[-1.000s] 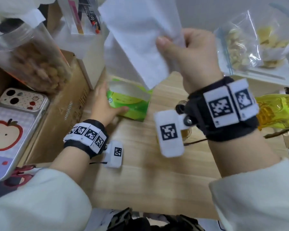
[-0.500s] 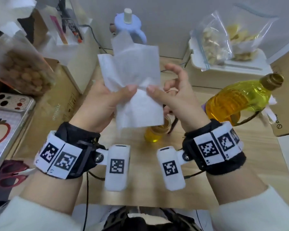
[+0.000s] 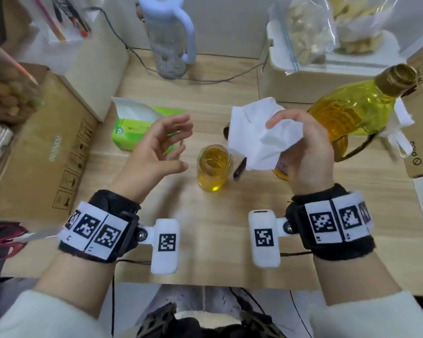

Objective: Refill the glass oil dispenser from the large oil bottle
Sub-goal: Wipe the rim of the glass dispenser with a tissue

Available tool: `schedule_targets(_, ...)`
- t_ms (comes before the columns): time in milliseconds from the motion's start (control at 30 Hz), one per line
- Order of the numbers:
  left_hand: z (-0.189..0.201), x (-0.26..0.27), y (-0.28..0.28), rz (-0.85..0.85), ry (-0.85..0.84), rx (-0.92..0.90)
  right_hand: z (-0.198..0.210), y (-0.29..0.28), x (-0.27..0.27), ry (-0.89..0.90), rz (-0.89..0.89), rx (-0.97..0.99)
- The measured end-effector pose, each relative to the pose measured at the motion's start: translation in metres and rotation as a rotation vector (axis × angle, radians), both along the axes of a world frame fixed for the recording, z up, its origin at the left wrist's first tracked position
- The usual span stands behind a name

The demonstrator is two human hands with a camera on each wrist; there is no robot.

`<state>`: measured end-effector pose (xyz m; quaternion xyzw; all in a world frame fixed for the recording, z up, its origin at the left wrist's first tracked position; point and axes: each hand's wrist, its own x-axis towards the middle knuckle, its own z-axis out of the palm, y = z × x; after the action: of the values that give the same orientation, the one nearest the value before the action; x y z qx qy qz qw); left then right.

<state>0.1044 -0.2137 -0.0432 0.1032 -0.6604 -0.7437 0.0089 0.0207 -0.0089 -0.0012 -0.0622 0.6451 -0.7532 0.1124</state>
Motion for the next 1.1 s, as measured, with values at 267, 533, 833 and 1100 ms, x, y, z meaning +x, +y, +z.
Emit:
schedule_targets(267, -0.068, -0.018, 0.040, -0.137, -0.098, -0.174, -0.048, 0.005, 0.000, 0.198, -0.086, 0.708)
schedule_targets(533, -0.077, -0.026, 0.050, 0.024, -0.063, -0.256, -0.069, -0.010, 0.018, 0.273, 0.067, 0.632)
schedule_targets(833, -0.077, -0.033, 0.046, -0.079, -0.053, -0.321, -0.059, -0.019, -0.005, 0.123, 0.188, 0.529)
schedule_targets(1100, -0.081, -0.034, 0.048, -0.032, -0.035, -0.351, -0.065, 0.005, 0.017, 0.172, 0.116, 0.526)
